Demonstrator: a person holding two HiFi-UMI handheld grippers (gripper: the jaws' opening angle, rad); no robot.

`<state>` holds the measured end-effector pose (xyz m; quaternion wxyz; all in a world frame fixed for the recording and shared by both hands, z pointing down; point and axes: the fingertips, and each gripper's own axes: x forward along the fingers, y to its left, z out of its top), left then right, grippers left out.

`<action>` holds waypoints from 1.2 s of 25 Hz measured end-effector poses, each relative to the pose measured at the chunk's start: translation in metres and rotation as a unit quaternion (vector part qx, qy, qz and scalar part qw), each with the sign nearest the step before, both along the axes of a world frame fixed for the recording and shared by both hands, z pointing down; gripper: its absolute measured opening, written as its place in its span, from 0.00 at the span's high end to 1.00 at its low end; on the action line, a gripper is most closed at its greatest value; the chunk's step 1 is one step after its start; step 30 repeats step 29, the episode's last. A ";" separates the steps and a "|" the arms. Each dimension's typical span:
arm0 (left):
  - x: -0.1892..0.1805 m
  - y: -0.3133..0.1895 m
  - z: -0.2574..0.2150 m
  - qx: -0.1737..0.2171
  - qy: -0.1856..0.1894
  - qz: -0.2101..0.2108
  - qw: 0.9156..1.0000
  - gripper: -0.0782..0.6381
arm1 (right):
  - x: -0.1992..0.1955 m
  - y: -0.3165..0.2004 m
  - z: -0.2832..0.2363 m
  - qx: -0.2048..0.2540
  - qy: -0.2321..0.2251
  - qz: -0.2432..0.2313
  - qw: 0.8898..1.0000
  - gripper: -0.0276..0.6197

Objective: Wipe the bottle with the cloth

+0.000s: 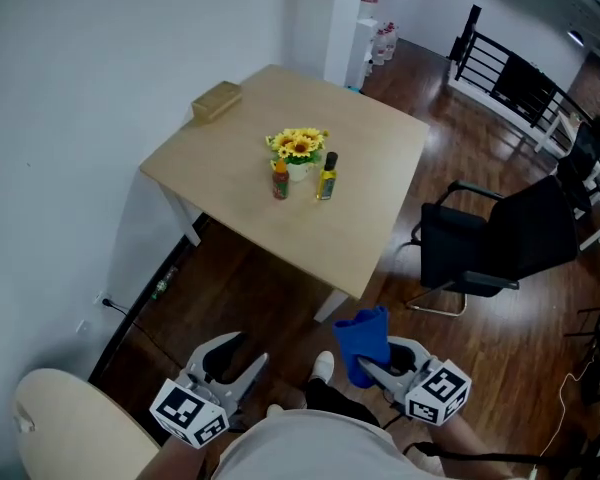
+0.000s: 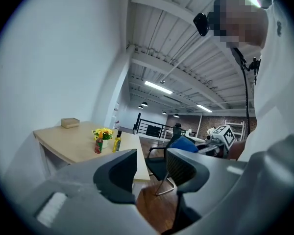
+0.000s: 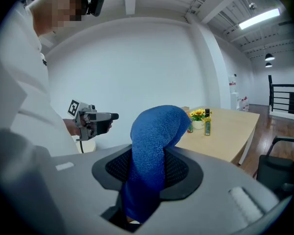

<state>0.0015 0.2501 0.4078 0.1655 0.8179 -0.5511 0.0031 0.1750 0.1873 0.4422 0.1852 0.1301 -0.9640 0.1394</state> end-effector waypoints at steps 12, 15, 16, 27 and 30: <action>0.004 0.084 0.010 0.009 -0.014 -0.006 1.000 0.62 | -0.001 0.101 0.005 0.011 0.007 -0.021 1.000 0.72; 0.007 0.095 0.008 0.015 -0.018 -0.006 1.000 0.62 | 0.002 0.114 0.004 0.015 0.010 -0.025 1.000 0.72; 0.007 0.097 0.008 0.017 -0.017 -0.007 1.000 0.62 | 0.003 0.116 0.003 0.018 0.009 -0.025 0.999 0.72; 0.027 0.109 0.007 0.023 -0.025 0.013 0.999 0.62 | 0.018 0.133 -0.001 0.028 0.005 -0.013 1.000 0.72; 0.031 0.111 0.007 0.024 -0.028 0.016 0.999 0.62 | 0.020 0.136 0.000 0.028 0.005 -0.012 1.000 0.72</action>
